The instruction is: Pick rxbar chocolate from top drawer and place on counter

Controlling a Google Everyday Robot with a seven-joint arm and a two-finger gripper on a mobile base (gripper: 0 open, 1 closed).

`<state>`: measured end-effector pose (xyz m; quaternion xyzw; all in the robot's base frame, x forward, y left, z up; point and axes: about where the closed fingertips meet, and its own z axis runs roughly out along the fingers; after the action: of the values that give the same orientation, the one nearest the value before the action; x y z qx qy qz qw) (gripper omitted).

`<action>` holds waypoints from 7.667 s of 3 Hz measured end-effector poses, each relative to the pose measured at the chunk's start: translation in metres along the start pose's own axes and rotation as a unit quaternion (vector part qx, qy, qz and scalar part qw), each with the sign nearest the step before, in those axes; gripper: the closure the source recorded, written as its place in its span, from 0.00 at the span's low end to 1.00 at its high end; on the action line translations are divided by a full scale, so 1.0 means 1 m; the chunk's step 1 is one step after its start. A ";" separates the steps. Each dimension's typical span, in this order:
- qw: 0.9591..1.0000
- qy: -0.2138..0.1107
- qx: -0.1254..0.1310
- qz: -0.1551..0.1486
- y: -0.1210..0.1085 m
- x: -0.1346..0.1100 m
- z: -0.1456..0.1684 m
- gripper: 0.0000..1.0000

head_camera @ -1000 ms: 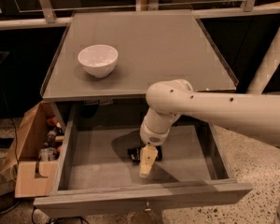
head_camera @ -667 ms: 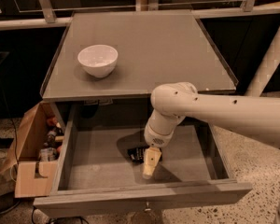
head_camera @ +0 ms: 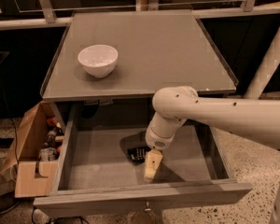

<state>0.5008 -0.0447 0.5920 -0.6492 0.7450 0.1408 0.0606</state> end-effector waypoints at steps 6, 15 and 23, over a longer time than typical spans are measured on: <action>1.000 0.000 0.000 0.000 0.000 -0.001 -0.004 1.00; 0.997 -0.034 0.076 -0.001 0.057 -0.005 -0.250 1.00; 0.988 0.029 0.143 0.048 -0.182 0.019 -0.297 0.84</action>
Offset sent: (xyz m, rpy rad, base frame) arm 0.0000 0.0000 0.0000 0.0000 0.0000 0.0000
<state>0.7047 -0.1704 0.8462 -0.6016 0.7890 0.0166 0.1240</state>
